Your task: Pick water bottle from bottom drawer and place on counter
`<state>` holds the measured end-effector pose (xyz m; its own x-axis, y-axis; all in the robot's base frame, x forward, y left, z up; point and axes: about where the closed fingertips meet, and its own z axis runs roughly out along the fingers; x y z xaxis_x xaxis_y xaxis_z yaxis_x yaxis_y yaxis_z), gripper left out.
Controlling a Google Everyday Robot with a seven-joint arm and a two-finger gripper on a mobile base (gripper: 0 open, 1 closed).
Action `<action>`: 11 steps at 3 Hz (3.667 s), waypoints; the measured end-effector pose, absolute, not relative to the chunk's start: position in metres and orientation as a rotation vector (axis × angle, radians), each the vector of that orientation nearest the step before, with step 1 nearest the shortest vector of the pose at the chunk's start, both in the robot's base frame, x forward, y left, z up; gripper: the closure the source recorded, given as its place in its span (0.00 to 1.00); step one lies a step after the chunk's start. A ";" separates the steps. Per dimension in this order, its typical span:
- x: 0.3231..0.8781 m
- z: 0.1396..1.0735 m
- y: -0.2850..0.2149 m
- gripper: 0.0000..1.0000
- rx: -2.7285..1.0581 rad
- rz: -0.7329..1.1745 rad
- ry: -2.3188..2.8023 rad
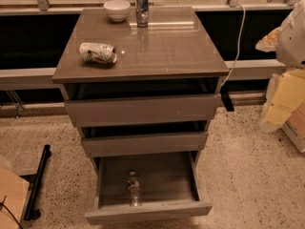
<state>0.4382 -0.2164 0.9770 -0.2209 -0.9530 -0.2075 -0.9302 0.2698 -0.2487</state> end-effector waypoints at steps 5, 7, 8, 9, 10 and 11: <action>0.469 0.876 -0.200 0.00 -1.131 0.078 2.541; 0.484 0.813 -0.186 0.00 -0.973 0.162 2.615; 0.484 0.813 -0.186 0.00 -0.973 0.162 2.616; 0.486 0.796 -0.179 0.00 -0.919 0.146 2.674; 0.497 0.753 -0.164 0.00 -0.809 0.163 2.771; 0.510 0.705 -0.154 0.00 -0.699 0.209 2.849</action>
Offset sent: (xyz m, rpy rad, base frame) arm 0.0145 0.0107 -0.0367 0.1607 0.0275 -0.2436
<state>0.5097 -0.1539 0.7052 -0.8682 -0.4416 -0.2264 -0.4699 0.8782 0.0887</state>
